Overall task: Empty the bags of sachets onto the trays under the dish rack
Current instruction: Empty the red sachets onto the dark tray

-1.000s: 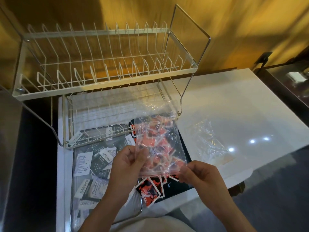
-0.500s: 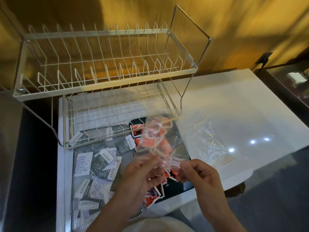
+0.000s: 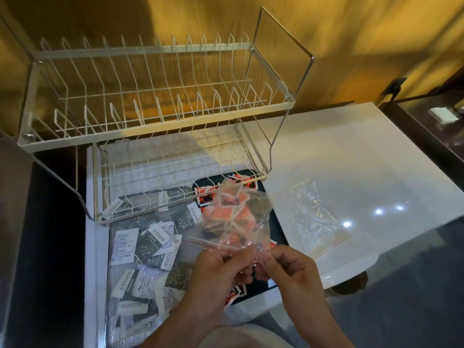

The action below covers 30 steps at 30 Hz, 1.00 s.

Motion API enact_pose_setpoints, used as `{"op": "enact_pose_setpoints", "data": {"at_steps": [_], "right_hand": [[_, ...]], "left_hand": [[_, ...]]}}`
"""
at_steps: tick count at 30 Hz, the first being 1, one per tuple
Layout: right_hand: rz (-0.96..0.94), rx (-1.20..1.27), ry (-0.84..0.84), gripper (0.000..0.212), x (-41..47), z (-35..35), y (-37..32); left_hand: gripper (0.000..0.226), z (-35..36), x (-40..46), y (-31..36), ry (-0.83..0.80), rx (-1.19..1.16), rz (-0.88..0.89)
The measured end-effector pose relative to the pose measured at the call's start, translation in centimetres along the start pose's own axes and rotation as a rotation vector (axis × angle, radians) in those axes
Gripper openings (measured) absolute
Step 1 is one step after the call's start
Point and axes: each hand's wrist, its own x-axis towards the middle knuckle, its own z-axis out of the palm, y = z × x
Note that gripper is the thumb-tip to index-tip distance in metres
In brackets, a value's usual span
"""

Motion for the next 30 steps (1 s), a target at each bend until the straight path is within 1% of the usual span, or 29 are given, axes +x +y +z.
{"op": "enact_pose_setpoints", "data": {"at_steps": [4, 9, 17, 23, 26, 28, 30], "right_hand": [[0.029, 0.042, 0.004, 0.027, -0.1, 0.1, -0.1], [0.035, 0.037, 0.052, 0.030, -0.2, 0.1, -0.3], [0.045, 0.004, 0.120, 0.030, -0.2, -1.0, -0.4], [0.040, -0.006, 0.103, 0.030, -0.1, -1.3, -0.5], [0.012, -0.010, 0.083, 0.026, -0.1, -1.8, -1.0], [-0.028, -0.032, 0.077, 0.023, -0.1, -3.0, -1.6], [-0.074, -0.077, 0.086, 0.022, -0.1, -4.4, -2.1]], "left_hand": [[0.030, 0.2, -0.1, -0.3, 0.045, -0.015, 0.041], [0.026, -0.3, 0.1, -0.7, 0.128, -0.034, 0.062], [0.022, -3.1, 0.5, -0.2, 0.251, -0.149, 0.052], [0.031, -3.7, 0.7, -0.3, 0.258, -0.139, 0.092], [0.043, -4.0, 0.5, 0.2, 0.256, -0.127, 0.100], [0.049, -4.9, 0.6, 0.7, 0.282, -0.094, 0.152], [0.046, -5.9, 0.7, 1.3, 0.320, -0.044, 0.229]]}}
